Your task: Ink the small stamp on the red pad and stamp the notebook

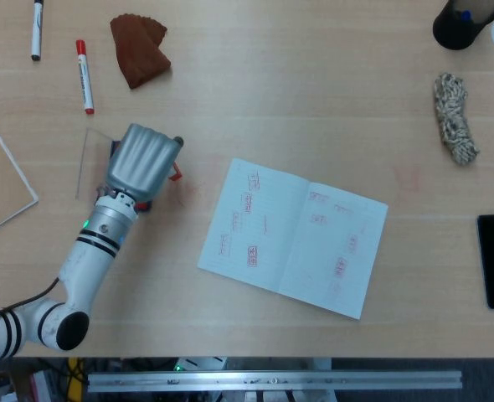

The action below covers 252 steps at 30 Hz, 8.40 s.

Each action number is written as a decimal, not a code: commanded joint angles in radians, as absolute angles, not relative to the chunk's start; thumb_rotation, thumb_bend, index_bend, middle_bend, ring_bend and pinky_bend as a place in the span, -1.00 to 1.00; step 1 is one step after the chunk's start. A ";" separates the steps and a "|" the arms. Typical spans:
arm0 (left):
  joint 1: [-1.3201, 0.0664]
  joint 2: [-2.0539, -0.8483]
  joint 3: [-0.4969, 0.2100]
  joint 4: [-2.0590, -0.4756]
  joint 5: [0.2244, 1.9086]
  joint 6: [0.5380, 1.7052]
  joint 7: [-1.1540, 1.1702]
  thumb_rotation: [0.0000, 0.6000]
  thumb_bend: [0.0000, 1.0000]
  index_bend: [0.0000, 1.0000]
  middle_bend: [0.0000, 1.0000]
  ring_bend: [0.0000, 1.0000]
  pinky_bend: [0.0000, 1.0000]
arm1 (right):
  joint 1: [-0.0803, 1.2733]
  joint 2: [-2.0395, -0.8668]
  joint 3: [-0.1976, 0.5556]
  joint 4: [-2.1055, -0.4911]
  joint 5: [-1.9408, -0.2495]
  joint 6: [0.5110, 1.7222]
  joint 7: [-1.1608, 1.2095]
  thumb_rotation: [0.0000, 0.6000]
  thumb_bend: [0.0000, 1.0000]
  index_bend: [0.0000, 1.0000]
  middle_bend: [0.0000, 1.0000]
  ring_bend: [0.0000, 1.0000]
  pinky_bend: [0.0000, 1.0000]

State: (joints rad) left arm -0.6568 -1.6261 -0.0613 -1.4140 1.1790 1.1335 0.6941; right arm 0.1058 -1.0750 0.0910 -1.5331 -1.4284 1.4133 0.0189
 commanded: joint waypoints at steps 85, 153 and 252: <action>-0.595 -1.634 -0.077 -1.249 1.339 1.123 0.625 1.00 -0.43 0.23 0.99 1.00 1.00 | 0.093 -1.074 0.093 -1.547 -1.421 1.428 0.004 1.00 -0.47 -0.37 -0.23 -0.38 -0.16; -0.620 -2.015 0.017 -1.111 1.630 1.139 0.845 1.00 -0.43 0.23 0.99 1.00 1.00 | 0.082 -1.057 0.086 -1.538 -1.418 1.424 0.021 1.00 -0.48 -0.37 -0.23 -0.38 -0.16; -0.710 -2.104 -0.070 -0.987 1.565 1.060 0.881 1.00 -0.43 0.21 0.99 1.00 1.00 | 0.059 -1.056 0.092 -1.535 -1.407 1.443 0.030 1.00 -0.47 -0.37 -0.23 -0.38 -0.16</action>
State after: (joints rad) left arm -0.7100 -2.0999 -0.0728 -0.9928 1.5663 1.0626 0.8809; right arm 0.0590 -1.0564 0.0922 -1.5346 -1.4074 1.4434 0.0296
